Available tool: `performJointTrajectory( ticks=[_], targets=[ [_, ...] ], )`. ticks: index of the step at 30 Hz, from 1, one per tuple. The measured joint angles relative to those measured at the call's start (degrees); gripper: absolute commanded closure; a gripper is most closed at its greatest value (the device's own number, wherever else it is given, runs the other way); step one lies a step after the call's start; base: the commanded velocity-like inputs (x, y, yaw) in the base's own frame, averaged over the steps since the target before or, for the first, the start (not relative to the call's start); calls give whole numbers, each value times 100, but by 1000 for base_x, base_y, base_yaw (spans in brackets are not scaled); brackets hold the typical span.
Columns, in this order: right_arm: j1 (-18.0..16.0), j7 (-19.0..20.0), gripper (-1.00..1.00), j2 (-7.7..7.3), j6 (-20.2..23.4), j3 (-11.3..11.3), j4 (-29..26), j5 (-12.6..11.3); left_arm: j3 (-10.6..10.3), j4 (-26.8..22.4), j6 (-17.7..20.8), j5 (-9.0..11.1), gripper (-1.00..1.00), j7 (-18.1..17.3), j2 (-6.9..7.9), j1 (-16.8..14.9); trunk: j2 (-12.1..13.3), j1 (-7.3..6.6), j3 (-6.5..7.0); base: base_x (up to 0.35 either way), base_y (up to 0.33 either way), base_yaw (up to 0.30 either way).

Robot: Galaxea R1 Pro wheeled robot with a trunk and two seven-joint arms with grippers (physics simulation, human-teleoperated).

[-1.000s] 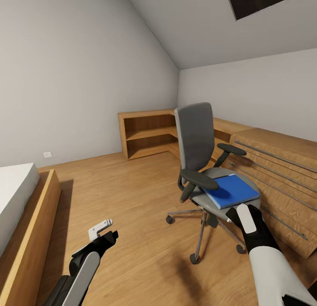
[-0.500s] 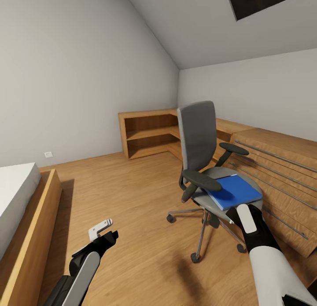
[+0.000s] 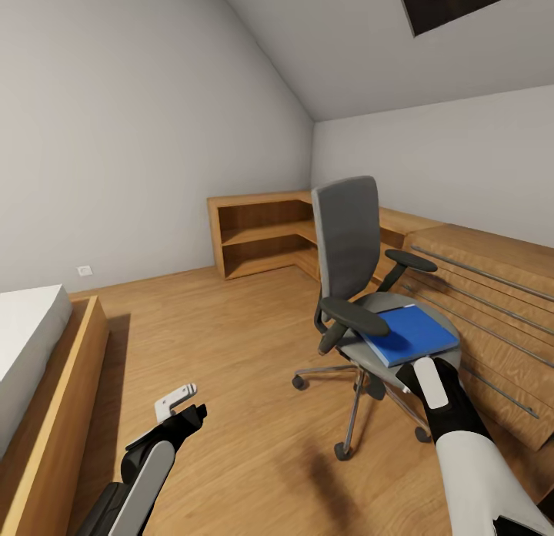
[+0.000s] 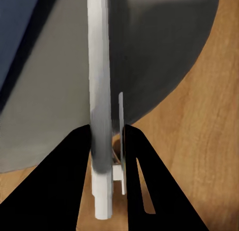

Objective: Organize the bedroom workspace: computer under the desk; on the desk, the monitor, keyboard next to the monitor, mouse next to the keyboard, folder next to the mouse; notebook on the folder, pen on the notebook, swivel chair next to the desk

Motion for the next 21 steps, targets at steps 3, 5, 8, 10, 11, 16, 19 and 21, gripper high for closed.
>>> performJointTrajectory(
  ticks=[3, 5, 8, 10, 11, 16, 19, 21],
  targets=[
    [0, -2, 100, 0, -3, 1, 1, -9, 0, 0, 0, 0, -100, 0, 0, 0, 0, 0, 0, 0, 0, 0],
    [0, 2, 100, 0, -8, 0, 2, -11, 0, 0, 0, 0, -100, 0, 0, 0, 0, 0, 0, 0, 0, 0],
    [0, 2, 100, 0, -8, 0, 2, -11, -4, 0, 0, 0, -100, 0, 0, 0, 0, 0, 0, 0, 0, 0],
    [0, 2, 100, 0, -8, 0, 2, -11, -6, 0, 0, 0, -100, 0, 0, 0, 0, 0, 0, 0, 0, 0],
    [0, 0, 100, 0, -4, 0, 33, 6, -7, 0, 0, 0, -100, 0, 0, 0, 39, -21, 17, 0, 0, 0],
    [-1, 1, 100, -2, 3, -2, 371, 2, -8, 0, 0, 0, -100, 0, 0, 0, 239, -131, 107, 0, 0, 0],
    [2, -3, 100, -6, 7, -6, 376, -64, -9, 0, 0, -4, -100, 0, 0, 0, 360, -197, 160, 0, 0, 0],
    [3, 0, 100, -7, 7, -8, 376, -65, -9, 0, 0, -7, -100, 1, 0, 0, 440, -240, 196, 0, 0, 0]
  ],
)
